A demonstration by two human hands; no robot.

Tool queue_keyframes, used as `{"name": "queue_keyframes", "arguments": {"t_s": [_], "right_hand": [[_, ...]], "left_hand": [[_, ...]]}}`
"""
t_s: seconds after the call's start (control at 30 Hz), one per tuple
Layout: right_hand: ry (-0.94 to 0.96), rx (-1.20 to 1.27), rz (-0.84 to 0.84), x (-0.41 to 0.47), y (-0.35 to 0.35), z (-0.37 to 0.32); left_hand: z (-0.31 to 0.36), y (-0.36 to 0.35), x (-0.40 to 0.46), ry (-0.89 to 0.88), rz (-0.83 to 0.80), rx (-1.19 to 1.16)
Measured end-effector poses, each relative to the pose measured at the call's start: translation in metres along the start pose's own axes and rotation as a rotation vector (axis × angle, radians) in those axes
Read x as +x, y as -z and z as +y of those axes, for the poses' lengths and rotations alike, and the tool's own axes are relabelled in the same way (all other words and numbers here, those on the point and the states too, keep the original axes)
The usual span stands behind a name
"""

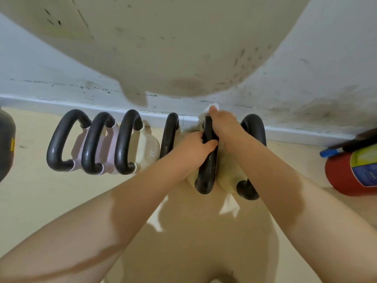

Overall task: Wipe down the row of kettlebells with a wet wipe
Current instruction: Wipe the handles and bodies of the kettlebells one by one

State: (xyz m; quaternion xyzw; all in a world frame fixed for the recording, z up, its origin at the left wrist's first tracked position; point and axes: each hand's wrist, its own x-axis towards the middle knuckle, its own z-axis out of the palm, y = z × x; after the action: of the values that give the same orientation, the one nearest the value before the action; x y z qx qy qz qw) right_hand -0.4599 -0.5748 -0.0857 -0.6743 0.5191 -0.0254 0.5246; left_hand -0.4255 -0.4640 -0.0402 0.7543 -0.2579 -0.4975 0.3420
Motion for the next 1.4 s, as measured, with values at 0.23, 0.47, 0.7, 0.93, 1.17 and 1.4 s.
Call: {"name": "queue_keyframes", "arguments": {"t_s": [0.23,0.47,0.7,0.93,1.17,1.4], "right_hand": [[0.266,-0.171,0.136,-0.008,0.012,-0.006],[0.518,-0.645,0.008,-0.013,0.011,-0.026],[0.270,-0.878,-0.350,0.020,0.007,-0.051],[0.279,-0.795,-0.420,0.011,0.025,-0.051],[0.406,-1.161,-0.491,0.008,0.013,-0.053],[0.486,-1.108,-0.306,0.015,0.010,-0.049]], "left_hand": [[-0.008,0.005,0.004,-0.018,-0.001,-0.018],[-0.008,0.003,0.004,-0.065,0.062,0.035],[-0.015,0.006,0.004,-0.005,0.049,-0.028],[-0.016,0.004,0.008,0.020,0.041,-0.024],[-0.017,0.004,0.005,0.011,0.057,-0.061],[-0.019,0.006,0.009,0.076,0.091,-0.052]]}}
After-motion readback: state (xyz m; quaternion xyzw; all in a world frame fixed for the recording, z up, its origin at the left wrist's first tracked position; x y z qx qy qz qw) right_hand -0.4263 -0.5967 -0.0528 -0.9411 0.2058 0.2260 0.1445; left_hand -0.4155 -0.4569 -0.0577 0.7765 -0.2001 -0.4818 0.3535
